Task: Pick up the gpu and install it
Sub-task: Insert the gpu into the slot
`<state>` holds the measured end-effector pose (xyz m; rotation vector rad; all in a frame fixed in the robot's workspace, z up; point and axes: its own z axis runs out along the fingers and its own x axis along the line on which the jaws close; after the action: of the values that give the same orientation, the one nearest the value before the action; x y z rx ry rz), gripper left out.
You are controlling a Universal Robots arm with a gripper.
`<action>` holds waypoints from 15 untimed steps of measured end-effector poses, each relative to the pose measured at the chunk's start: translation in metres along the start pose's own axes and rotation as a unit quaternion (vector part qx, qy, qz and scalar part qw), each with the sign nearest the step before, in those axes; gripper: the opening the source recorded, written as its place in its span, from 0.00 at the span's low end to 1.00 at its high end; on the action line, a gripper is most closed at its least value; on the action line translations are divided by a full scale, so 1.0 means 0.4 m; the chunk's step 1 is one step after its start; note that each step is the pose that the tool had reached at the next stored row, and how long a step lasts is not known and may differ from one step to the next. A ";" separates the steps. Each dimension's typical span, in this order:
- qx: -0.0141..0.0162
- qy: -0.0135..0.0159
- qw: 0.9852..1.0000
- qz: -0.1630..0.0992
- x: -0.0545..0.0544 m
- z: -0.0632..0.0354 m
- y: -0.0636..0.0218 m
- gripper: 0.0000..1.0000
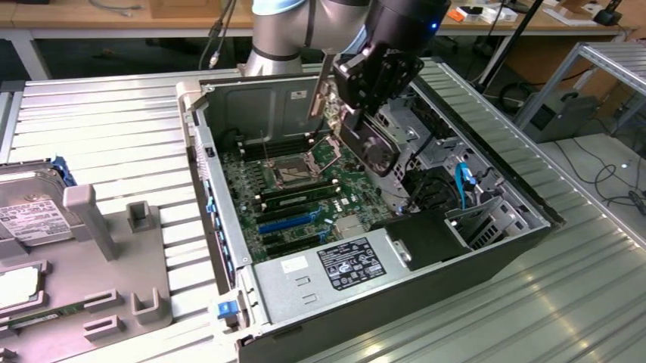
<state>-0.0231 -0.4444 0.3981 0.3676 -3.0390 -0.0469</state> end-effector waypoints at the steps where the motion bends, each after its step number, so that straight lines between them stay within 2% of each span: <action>1: 0.001 0.000 1.000 -0.010 0.000 0.000 0.000 0.27; 5: 0.003 0.002 0.999 -0.040 -0.001 0.000 0.000 0.27; 9: 0.004 0.002 0.998 -0.057 -0.001 0.000 0.000 0.27; 13: 0.006 0.003 0.997 -0.082 -0.001 0.001 0.000 0.27; 15: 0.007 0.004 0.995 -0.098 -0.001 0.001 0.000 0.27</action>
<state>-0.0227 -0.4444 0.3978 0.6627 -2.9861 -0.0347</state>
